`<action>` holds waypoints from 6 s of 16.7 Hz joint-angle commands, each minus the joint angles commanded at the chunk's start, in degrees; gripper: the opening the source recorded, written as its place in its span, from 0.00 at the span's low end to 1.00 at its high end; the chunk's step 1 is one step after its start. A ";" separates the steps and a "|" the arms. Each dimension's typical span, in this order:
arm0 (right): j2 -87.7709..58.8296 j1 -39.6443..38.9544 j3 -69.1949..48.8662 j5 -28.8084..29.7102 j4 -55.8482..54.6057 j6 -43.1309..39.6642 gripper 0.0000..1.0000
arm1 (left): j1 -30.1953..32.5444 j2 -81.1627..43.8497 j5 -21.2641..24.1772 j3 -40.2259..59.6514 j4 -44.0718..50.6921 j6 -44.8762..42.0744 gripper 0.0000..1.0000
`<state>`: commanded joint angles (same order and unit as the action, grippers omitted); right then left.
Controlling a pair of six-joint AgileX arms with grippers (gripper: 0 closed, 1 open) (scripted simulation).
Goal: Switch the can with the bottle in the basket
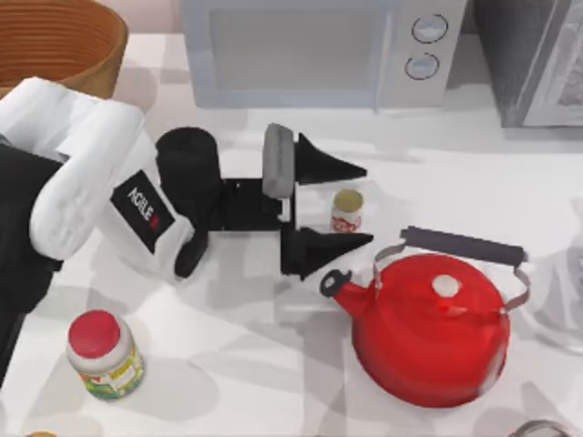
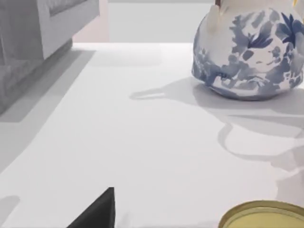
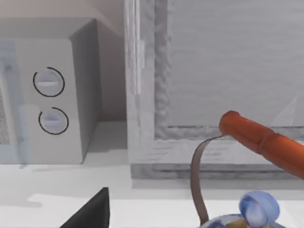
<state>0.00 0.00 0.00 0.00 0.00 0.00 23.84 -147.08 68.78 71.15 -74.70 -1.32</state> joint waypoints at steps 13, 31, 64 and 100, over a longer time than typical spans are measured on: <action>0.00 0.00 0.00 0.00 0.00 0.00 1.00 | -9.16 53.51 -24.84 -25.07 26.37 0.46 1.00; 0.00 0.00 0.00 0.00 0.00 0.00 1.00 | -23.84 147.08 -68.78 -71.15 74.70 1.32 1.00; 0.00 0.00 0.00 0.00 0.00 0.00 1.00 | -37.52 65.13 -54.08 -76.18 5.69 -4.03 1.00; 0.00 0.00 0.00 0.00 0.00 0.00 1.00 | -32.67 40.73 -58.33 -64.55 -7.43 -2.60 0.10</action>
<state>0.00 0.00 0.00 0.00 0.00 0.00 -8.83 -106.35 10.45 6.60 -82.12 -3.92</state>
